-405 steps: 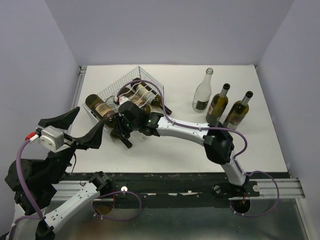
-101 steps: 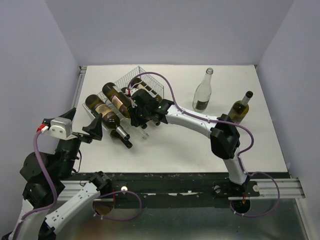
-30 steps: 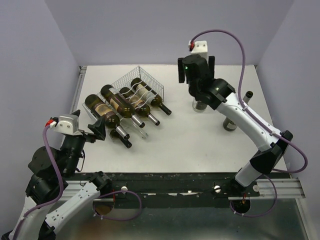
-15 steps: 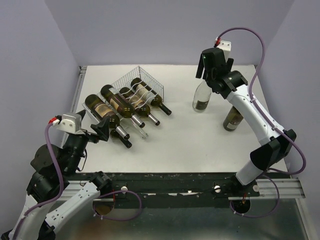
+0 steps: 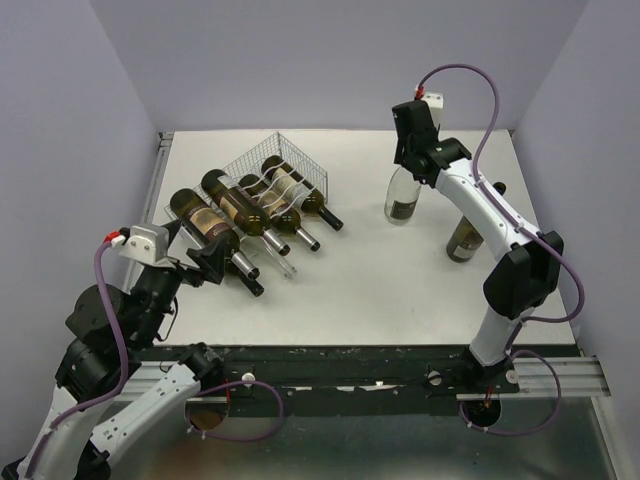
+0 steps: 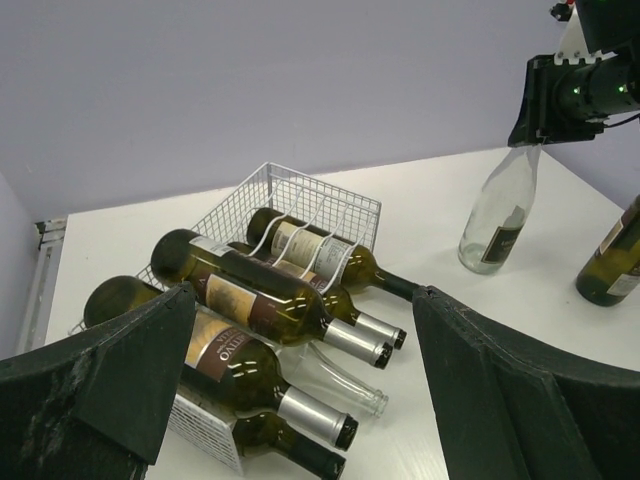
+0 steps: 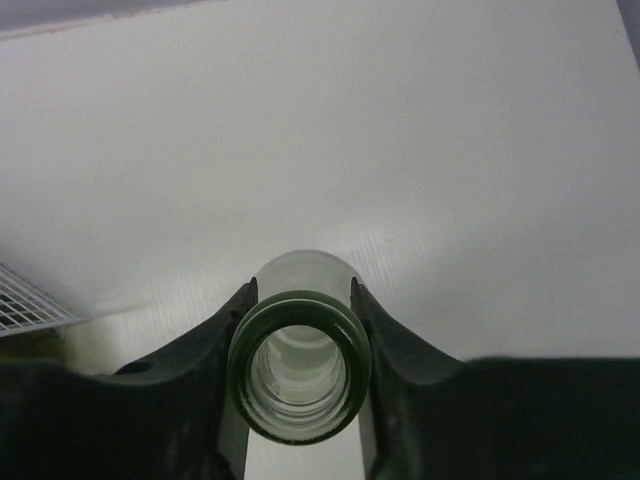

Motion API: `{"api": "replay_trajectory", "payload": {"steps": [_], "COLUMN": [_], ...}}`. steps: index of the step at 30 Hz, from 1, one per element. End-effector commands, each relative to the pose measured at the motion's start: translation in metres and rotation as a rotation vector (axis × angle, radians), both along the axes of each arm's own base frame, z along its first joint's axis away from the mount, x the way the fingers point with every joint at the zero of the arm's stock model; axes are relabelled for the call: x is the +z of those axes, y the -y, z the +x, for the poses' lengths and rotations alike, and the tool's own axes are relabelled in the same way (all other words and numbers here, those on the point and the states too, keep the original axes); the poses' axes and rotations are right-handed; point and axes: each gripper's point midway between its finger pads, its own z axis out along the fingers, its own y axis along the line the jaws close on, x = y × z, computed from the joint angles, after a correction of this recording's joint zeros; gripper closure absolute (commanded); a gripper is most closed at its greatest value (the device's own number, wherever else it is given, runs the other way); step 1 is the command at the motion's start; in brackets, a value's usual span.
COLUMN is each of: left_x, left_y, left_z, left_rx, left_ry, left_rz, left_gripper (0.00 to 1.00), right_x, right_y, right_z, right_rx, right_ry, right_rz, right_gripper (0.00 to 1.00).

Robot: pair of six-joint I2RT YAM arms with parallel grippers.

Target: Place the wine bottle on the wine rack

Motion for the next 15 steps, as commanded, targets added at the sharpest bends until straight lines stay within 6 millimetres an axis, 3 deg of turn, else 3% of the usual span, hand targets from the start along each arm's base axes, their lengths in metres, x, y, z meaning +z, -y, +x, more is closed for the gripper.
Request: {"api": "replay_trajectory", "payload": {"steps": [1,7,15], "left_x": [-0.008,-0.01,-0.022], "left_y": [0.015,0.028,0.059], "left_z": [0.004,0.011,0.022], "left_rx": [-0.051,-0.085,-0.172], "left_ry": [-0.033,-0.036,-0.082], "left_rz": [0.02,0.022,0.008], "left_gripper": [0.01,0.01,0.01], "right_x": [0.011,0.026,0.061], "right_y": [-0.001,0.001,-0.035], "right_z": [0.006,0.0,-0.031], "right_rx": [0.009,0.036,0.237], "right_ry": [0.033,0.044,0.018], "right_rz": [0.017,0.006,0.195], "right_gripper": [0.63,0.99,0.99]}}
